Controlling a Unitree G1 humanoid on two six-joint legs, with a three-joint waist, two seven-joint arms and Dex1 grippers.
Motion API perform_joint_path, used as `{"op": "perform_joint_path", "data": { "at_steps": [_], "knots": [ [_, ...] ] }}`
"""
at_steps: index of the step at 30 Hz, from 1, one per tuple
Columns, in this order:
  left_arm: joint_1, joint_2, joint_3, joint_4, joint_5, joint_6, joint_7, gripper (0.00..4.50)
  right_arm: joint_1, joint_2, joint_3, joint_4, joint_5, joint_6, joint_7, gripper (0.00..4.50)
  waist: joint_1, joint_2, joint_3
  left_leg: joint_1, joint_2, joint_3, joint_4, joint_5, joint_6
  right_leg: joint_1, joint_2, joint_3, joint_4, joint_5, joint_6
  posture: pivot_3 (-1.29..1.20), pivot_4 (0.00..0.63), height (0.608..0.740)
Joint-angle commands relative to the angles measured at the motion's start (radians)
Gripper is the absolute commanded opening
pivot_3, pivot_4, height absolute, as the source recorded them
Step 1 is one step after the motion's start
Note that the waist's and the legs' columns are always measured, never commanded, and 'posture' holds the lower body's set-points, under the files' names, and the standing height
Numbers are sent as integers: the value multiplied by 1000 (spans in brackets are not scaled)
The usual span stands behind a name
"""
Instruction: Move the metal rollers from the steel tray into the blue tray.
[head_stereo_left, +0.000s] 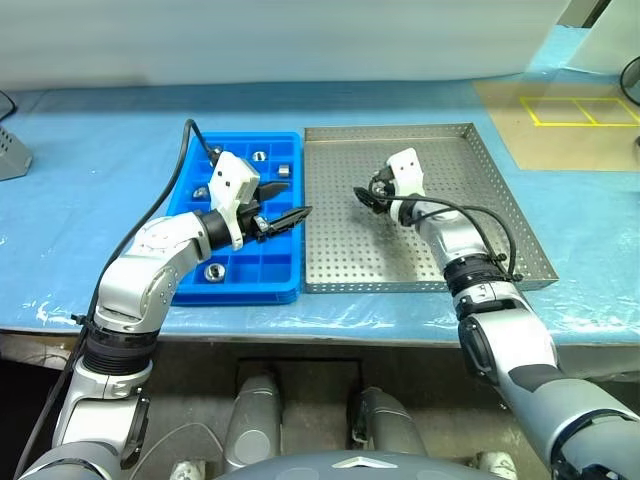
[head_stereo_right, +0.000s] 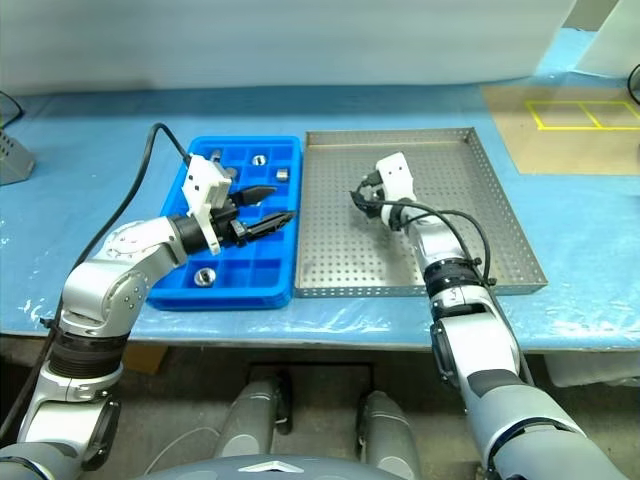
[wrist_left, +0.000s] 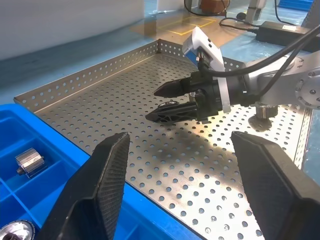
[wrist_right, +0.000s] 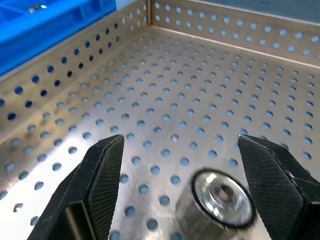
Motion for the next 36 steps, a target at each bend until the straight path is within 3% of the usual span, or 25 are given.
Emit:
{"op": "perform_joint_path", "data": {
  "at_steps": [1, 18, 21, 27, 36],
  "knots": [
    [-18, 5, -15, -10, 11, -19, -11, 3404, 12, -2, -4, -4, -8, -47, 12, 3713, -6, 0, 0, 0, 0, 0, 0, 0, 0, 0, 0, 0, 0, 0, 0, 59, 150, 740],
    [-18, 5, -25, 2, 36, -27, -9, 3404, 16, -4, -38, 98, -14, -100, -31, 3713, -20, 0, 0, 0, 0, 0, 1, -1, 2, 1, 0, 0, 0, 0, 0, 48, 150, 740],
    [-19, 2, -28, 5, 40, -29, -11, 3430, 27, 2, -38, 74, -5, -110, -7, 3071, -20, 0, 0, 0, 0, 0, 1, -2, 3, 1, 0, 0, 0, 0, 0, 44, 150, 740],
    [-23, -3, -35, 18, 52, -36, -12, 3430, 33, 7, -34, 62, -12, -113, -9, 1141, -21, 0, 0, 0, 0, 0, 2, -2, 5, 1, 0, 0, 0, 0, 0, 43, 150, 740],
    [-25, -3, -38, 18, 65, -35, -17, 3430, 43, 23, -34, 5, 4, -92, 13, 1143, -22, 0, 0, 0, 0, 0, 1, -2, 5, 1, 0, 0, 0, 0, 0, 38, 150, 740]
  ]
}}
